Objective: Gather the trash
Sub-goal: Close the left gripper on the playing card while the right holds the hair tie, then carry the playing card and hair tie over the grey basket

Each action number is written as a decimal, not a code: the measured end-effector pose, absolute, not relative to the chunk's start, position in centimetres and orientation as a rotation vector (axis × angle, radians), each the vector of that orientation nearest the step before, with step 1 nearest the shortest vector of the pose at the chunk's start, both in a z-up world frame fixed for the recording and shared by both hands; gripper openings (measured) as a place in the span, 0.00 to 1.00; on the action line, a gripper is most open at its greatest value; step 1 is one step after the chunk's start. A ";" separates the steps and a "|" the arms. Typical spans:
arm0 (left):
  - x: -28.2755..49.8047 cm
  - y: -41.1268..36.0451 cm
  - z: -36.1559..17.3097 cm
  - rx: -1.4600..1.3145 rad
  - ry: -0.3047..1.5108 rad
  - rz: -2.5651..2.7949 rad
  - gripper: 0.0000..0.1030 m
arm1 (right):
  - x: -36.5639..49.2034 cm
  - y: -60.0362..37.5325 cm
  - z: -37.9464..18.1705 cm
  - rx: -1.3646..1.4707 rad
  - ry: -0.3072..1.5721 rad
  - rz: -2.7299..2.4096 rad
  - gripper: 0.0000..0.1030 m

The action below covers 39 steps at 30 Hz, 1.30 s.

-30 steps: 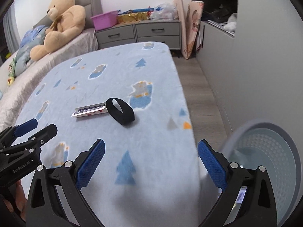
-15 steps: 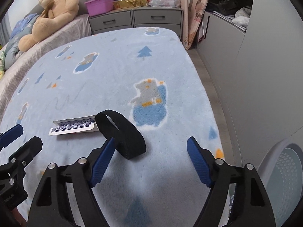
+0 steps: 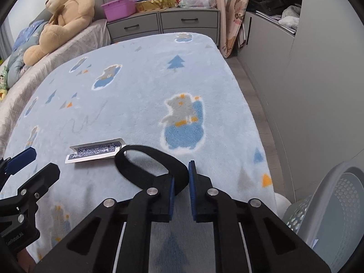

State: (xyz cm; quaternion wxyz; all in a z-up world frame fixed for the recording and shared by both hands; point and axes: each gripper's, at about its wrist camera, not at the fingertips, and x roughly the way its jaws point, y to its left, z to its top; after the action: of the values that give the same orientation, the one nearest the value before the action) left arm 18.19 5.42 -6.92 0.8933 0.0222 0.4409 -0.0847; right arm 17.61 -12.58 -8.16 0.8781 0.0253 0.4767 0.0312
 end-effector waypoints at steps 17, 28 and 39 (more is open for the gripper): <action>21.3 3.5 -8.5 0.224 0.967 -0.423 0.70 | 11.9 -15.5 -6.2 0.163 0.999 0.079 0.09; 23.7 1.2 -10.9 0.281 1.018 -0.466 0.69 | 10.9 -15.9 -5.1 0.174 0.979 0.095 0.09; 20.7 2.1 -9.9 0.157 1.014 -0.327 0.15 | 9.6 -16.6 -4.6 0.194 0.976 0.082 0.09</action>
State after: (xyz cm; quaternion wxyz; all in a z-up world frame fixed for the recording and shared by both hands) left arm 20.69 2.09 -9.95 0.8584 0.0750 0.4829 -0.1557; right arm 9.64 -16.64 -4.64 0.8779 0.0928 0.4681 0.0395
